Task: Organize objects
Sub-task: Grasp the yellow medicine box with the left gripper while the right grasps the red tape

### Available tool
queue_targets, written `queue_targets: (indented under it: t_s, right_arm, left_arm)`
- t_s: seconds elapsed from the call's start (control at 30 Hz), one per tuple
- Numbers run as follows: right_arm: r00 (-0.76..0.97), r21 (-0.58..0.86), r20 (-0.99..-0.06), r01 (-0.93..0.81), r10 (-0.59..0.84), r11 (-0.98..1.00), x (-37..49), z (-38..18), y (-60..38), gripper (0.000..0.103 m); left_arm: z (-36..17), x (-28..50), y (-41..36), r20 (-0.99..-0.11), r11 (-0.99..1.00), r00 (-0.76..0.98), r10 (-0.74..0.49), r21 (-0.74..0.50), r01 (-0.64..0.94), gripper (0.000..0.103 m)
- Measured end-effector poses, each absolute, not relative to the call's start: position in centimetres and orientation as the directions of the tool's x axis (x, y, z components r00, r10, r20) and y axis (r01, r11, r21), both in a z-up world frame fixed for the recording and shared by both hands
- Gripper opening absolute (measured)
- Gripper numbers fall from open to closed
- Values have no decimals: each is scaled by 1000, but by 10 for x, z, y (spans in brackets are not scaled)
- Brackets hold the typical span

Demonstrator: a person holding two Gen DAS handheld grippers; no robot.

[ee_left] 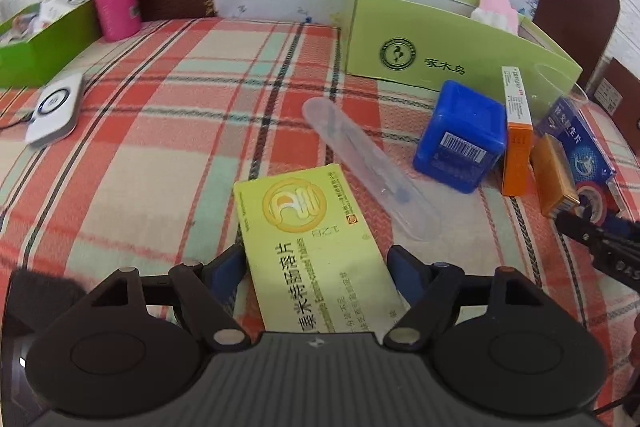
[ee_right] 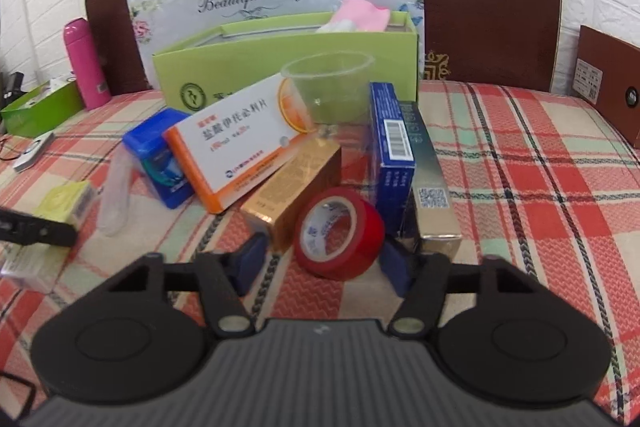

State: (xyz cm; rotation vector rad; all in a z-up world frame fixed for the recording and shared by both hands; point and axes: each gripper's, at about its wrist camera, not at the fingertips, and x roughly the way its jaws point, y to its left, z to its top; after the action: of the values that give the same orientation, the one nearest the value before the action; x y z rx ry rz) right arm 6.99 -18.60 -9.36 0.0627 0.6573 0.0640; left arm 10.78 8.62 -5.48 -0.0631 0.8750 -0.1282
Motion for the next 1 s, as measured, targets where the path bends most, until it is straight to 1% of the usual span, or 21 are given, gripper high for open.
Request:
queue_targets:
  t_s: [0.03,0.1,0.2,0.23,0.3,0.33,0.43,0.57,0.8,0.87,0.9,0.93,1.0]
  right_arm:
    - [792,71,-607,-34,70,997,69,-95,-187,45]
    - [779,84,-619,-59,99,995,62,-93,-189,45]
    - [725,189,-652,-125,220,974,46,-85,-196,45]
    - [701,217,-661,-163,268,962,40,-83,-198,45]
    - [662,221,-676,-236,323,946,30,-81,-194,46]
    - [662,198,-679,-254,319,947,24,-80,-189,46]
    - [681,120,-678,-266,275,956,18,-81,-177,55]
    - [702,77,-671,-255,239,964,18,-82,-169,55]
    - [702,47,-677,-259,221,965,17,-85,-167,55]
    - [706,41,-675,-256,216,966,16,-86,-166,53]
    - [708,35,-674,-253,210,967,16,-86,-165,51]
    - [713,23,-673,-249,199,968,16,-86,-164,46]
    - [710,22,-675,-255,202,967,17,-85,-165,46]
  left_arm:
    - [-54,107,87,-763,991,632,-134,-111,76,81]
    - [-54,108,86,-771,992,625,-121,-103,65,81]
    - [-55,107,80,-773,994,625,-108,-73,81,81]
    - [-55,106,78,-769,992,628,-123,-76,101,81]
    - [-55,101,73,-766,984,619,-172,-99,151,80]
    - [-54,98,70,-765,978,614,-193,-104,178,80]
    - [-54,94,60,-768,974,607,-202,-92,209,80]
    - [-56,96,59,-778,983,607,-163,-75,169,81]
    - [-60,95,50,-773,985,624,-119,-11,174,81]
    - [-60,95,49,-768,985,630,-117,-7,173,81]
    - [-60,95,50,-766,985,631,-121,-13,173,77]
    - [-59,95,50,-764,985,633,-125,-19,172,76]
    - [-58,94,50,-761,985,635,-132,-29,170,74]
